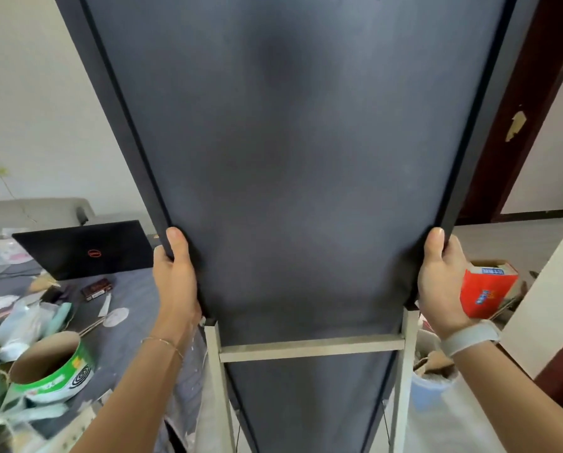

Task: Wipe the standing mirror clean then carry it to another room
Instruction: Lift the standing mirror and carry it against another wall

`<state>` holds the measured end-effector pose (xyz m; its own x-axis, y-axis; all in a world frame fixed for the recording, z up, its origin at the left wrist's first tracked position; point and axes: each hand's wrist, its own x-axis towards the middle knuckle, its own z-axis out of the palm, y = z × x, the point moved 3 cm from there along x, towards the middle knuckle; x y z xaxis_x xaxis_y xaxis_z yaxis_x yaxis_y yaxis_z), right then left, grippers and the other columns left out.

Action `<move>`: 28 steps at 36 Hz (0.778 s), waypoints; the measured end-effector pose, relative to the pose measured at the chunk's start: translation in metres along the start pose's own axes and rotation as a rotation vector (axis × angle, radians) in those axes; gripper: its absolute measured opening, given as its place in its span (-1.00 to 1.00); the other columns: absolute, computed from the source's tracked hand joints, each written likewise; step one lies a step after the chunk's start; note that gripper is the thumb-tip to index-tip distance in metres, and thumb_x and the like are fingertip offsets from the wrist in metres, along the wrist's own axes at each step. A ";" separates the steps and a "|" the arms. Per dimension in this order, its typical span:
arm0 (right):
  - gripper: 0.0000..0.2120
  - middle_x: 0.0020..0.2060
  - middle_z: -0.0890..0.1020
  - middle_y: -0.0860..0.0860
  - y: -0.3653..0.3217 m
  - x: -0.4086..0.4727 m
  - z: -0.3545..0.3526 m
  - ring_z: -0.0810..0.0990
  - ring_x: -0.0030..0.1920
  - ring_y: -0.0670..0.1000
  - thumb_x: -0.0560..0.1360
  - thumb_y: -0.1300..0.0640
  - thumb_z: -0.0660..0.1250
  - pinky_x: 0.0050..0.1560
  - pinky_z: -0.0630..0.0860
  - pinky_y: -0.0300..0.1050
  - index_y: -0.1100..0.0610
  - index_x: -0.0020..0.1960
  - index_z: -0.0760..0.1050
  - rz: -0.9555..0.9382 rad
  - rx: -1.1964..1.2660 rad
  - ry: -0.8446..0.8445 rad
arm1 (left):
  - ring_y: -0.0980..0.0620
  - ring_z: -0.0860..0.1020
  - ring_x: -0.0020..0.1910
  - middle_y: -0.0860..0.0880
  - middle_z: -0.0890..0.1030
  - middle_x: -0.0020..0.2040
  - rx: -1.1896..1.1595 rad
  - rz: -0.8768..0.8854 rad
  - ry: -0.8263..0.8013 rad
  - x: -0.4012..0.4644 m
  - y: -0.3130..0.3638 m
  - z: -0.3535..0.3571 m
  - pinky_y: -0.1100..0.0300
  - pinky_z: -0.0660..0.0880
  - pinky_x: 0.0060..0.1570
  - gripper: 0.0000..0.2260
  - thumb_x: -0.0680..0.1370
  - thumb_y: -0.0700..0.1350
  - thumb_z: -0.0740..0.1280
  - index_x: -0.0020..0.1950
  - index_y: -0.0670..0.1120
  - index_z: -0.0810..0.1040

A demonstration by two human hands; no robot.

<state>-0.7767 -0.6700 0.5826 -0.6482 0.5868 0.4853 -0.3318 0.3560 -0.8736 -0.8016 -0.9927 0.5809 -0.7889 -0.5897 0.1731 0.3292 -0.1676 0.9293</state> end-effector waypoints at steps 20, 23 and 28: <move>-0.69 -0.37 0.33 -0.04 0.147 0.257 0.287 0.32 -0.33 -0.08 0.61 0.14 0.05 -0.35 0.30 -0.48 0.08 -0.32 0.25 0.065 0.017 -0.001 | 0.23 0.45 -0.22 0.12 0.47 -0.19 0.000 -0.058 -0.022 0.322 -0.148 0.202 0.36 0.43 -0.28 -0.75 0.59 0.11 0.12 -0.20 0.00 0.37; -0.69 -0.37 0.31 0.00 0.167 0.288 0.337 0.25 -0.34 -0.05 0.61 0.12 0.05 -0.37 0.27 -0.34 0.13 -0.30 0.25 0.059 0.020 0.009 | 0.19 0.46 -0.21 0.11 0.47 -0.19 0.003 -0.059 -0.039 0.379 -0.172 0.221 0.34 0.45 -0.28 -0.75 0.58 0.13 0.13 -0.20 0.01 0.36; -0.73 -0.28 0.38 0.06 0.197 0.336 0.433 0.32 -0.29 -0.07 0.62 0.10 0.04 -0.26 0.33 -0.35 0.22 -0.17 0.35 0.076 0.069 -0.007 | 0.17 0.50 -0.14 0.11 0.51 -0.13 -0.034 -0.091 -0.072 0.482 -0.209 0.250 0.27 0.45 -0.21 -0.76 0.57 0.15 0.13 -0.15 0.01 0.39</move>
<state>-1.3564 -0.7173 0.5580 -0.6783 0.6048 0.4173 -0.3276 0.2594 -0.9085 -1.3805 -1.0439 0.5514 -0.8512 -0.5125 0.1131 0.2713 -0.2451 0.9308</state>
